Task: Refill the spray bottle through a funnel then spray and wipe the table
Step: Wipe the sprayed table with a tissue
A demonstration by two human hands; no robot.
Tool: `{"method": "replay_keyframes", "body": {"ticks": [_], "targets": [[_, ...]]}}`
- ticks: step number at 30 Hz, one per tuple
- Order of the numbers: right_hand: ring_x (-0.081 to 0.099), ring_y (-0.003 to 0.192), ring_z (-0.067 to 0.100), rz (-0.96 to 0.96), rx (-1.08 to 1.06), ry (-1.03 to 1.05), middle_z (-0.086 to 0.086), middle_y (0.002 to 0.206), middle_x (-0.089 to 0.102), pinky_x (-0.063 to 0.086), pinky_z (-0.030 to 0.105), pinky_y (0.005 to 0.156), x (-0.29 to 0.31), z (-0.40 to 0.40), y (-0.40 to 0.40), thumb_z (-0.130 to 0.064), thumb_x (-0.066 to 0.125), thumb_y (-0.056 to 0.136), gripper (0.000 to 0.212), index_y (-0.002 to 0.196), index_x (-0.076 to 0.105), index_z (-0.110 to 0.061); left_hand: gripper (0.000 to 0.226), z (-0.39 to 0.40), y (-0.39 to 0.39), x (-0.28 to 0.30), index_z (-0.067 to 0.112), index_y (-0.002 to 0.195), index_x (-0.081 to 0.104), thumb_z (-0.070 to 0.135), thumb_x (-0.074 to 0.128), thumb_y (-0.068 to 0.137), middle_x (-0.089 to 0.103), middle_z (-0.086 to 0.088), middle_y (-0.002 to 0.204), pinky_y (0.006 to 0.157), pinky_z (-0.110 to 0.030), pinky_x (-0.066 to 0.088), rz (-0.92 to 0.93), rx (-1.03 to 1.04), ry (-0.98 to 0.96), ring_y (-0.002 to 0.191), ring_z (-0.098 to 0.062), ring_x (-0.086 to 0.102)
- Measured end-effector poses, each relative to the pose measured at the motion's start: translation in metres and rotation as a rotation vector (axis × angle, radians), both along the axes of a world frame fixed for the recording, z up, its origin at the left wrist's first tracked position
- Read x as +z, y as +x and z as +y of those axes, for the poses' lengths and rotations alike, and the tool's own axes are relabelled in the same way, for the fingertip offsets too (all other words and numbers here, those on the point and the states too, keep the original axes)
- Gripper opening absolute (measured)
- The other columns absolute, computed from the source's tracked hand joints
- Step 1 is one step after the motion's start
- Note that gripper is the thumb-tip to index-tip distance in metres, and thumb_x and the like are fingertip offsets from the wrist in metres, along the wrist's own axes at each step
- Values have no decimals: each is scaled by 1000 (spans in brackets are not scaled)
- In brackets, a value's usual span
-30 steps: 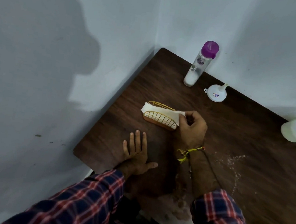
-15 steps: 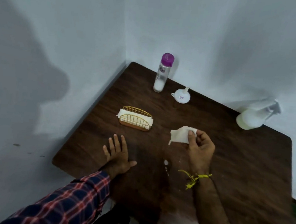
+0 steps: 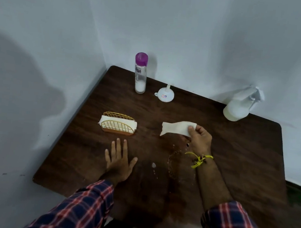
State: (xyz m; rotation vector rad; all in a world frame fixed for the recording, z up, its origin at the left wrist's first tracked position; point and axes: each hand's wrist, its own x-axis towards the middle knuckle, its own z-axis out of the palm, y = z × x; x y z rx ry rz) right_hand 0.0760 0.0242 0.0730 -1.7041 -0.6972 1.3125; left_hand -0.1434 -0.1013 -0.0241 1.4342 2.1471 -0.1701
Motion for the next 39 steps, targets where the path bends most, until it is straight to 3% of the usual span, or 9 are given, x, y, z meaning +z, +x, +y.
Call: {"method": "replay_keyframes", "body": {"ticks": [3,5,10,15,19,25,30,35,39], "targets": [[59,115,36,-803,104,-10,18,125,63,47,36,94,-35,-9,13,-13,58,88,37,124,61,-4,83,4,-3,-12,19,150,-22,63,22,95,-27,-9,158,115,-55,-11,20,-26,-71,146,-29,-24],[61,112,38,-1020,198,110,17,124,64,48,40,95,-54,-25,6,-14,56,84,41,125,62,-8,83,8,-4,-14,20,150,-22,62,23,95,-29,-8,158,115,-56,-11,22,-28,-116,146,-29,-25],[22,148,36,-1114,842,92,22,158,27,15,46,121,-103,-34,-32,-38,39,103,63,151,29,1,83,7,-9,-17,20,149,-25,62,23,95,-32,-8,156,114,-57,-13,22,-57,-120,144,-30,-28],[31,144,41,-1159,906,131,26,153,35,25,53,116,-115,-12,-66,-47,19,96,74,146,36,5,83,5,-8,-24,19,149,-25,62,21,95,-32,-10,156,113,-57,-14,38,-50,-84,144,-31,-28],[33,144,39,-1195,1063,168,23,152,38,29,53,115,-113,-32,-92,-44,17,96,72,147,38,2,88,6,-9,-25,20,139,-32,69,-12,69,-28,-11,158,112,-59,-11,46,-54,-78,145,-32,-25],[39,139,43,-1265,963,60,27,148,43,35,55,112,-114,-71,-55,-41,27,97,64,138,49,3,84,8,-11,-25,18,149,-25,66,14,92,-32,-11,156,112,-60,-13,-6,-63,-114,143,-33,-29],[16,148,42,-1222,968,31,30,157,20,12,51,121,-109,-26,-76,-39,33,103,65,148,27,7,83,6,-9,-26,18,150,-23,63,20,94,-30,-11,157,112,-60,-13,16,-70,-90,144,-32,-27],[7,151,36,-1078,1196,143,22,162,11,1,47,121,-93,-93,-97,-59,-3,90,89,155,12,-1,83,8,-7,-25,17,150,-23,62,20,95,-30,-12,157,111,-61,-12,-3,-65,-101,144,-34,-27],[10,151,34,-1132,999,100,18,162,14,6,47,122,-101,-106,-51,-51,8,97,75,155,18,-4,81,8,-9,-24,18,150,-22,59,22,96,-31,-11,157,111,-61,-14,-8,-48,-112,144,-33,-28]]}}
